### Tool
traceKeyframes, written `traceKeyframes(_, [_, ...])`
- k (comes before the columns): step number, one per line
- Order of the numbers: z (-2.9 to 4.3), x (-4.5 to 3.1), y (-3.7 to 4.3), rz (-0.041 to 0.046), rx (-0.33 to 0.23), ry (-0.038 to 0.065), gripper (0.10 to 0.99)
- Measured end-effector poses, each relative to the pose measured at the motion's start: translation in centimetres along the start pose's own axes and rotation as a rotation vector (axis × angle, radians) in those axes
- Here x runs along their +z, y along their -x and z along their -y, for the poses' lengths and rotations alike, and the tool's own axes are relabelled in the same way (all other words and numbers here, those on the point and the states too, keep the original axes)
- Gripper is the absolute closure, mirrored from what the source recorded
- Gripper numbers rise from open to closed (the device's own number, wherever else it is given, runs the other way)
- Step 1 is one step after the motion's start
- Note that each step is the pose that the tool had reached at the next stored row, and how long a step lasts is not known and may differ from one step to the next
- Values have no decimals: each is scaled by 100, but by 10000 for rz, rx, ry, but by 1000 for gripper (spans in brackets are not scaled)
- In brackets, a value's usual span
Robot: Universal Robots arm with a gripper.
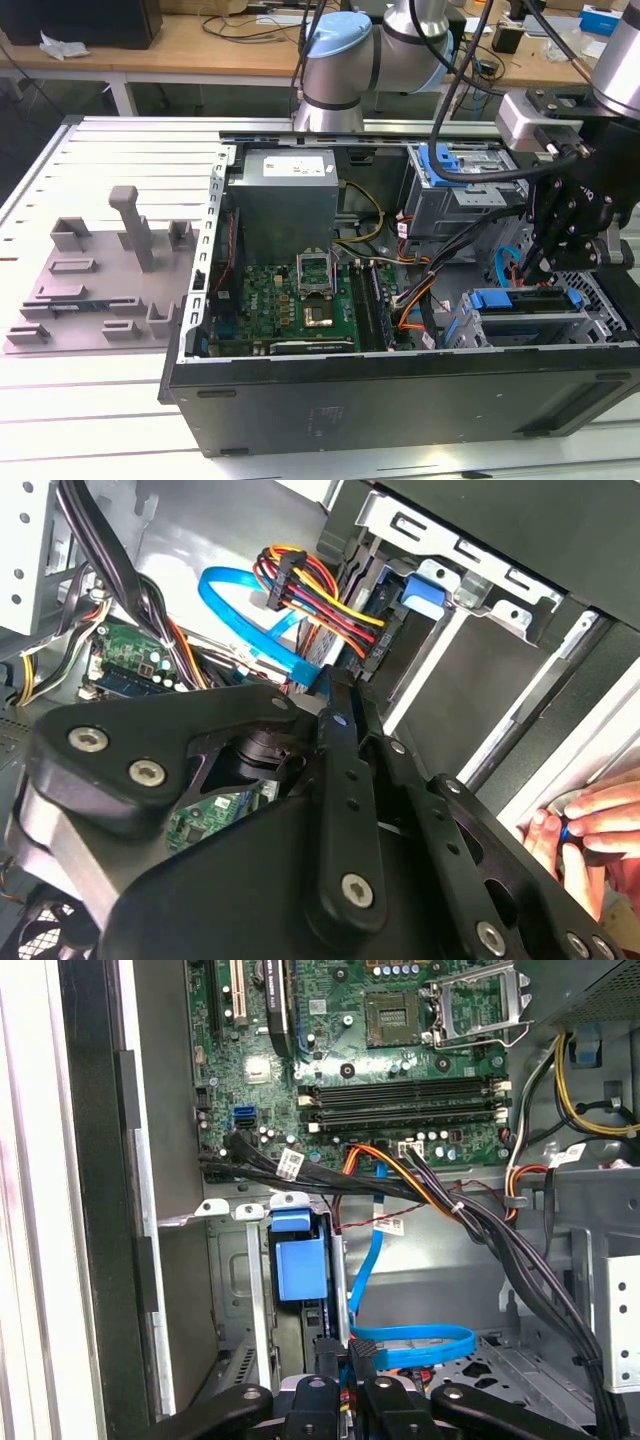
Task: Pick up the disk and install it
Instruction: 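Insert the second disk wire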
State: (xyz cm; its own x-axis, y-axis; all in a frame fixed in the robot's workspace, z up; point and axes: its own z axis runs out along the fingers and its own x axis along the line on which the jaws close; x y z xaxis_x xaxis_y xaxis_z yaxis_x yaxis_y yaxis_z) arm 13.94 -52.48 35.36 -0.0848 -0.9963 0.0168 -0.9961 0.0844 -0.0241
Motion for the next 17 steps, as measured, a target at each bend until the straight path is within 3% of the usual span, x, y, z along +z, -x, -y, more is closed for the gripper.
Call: traceKeyframes(17, [10,51,-29,0,0,0,925])
